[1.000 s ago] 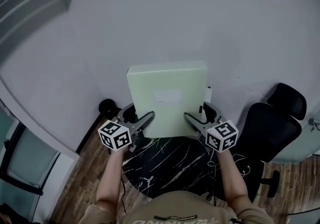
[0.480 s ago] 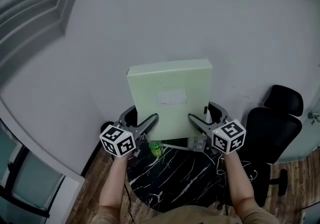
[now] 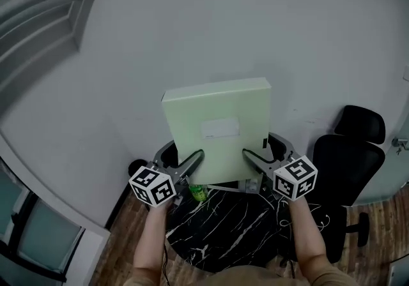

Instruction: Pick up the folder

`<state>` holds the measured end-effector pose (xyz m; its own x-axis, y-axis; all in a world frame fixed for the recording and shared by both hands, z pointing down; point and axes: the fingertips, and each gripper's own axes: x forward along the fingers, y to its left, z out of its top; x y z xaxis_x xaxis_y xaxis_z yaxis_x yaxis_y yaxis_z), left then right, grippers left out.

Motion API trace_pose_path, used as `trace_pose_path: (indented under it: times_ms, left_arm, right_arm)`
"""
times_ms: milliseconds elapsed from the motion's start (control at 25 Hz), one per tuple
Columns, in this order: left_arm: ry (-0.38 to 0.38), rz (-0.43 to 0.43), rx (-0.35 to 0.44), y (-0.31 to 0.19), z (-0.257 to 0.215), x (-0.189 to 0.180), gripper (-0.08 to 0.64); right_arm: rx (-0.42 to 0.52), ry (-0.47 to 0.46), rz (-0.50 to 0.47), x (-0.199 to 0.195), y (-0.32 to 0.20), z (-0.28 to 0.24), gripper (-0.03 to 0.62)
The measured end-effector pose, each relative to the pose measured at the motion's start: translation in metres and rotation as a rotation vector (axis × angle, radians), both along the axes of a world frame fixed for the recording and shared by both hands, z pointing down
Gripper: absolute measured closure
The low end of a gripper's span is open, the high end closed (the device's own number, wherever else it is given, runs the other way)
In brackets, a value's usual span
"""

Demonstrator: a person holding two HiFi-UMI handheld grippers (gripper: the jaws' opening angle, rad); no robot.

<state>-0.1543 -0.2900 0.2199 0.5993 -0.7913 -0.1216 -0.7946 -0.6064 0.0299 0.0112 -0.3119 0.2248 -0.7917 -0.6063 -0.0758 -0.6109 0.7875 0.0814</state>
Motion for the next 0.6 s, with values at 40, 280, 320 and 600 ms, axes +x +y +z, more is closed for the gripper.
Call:
trace_pose_path:
  times_ms: [40, 280, 320, 600]
  left_arm:
    - [0.003, -0.007, -0.004, 0.003, 0.000, 0.001, 0.229]
    - [0.004, -0.060, -0.016, 0.012, -0.008, 0.005, 0.227]
    - [-0.002, -0.069, -0.021, 0.013, -0.008, 0.005, 0.227]
    - [-0.006, -0.131, -0.053, 0.017, 0.000, -0.002, 0.227]
  right_arm:
    - [0.006, 0.002, -0.004, 0.001, 0.003, 0.000, 0.281]
    - [0.000, -0.008, -0.054, 0.004, 0.003, -0.009, 0.281]
    - [-0.007, -0.011, -0.063, 0.004, 0.003, -0.008, 0.281]
    - [-0.054, -0.018, -0.132, -0.006, -0.004, 0.002, 0.281]
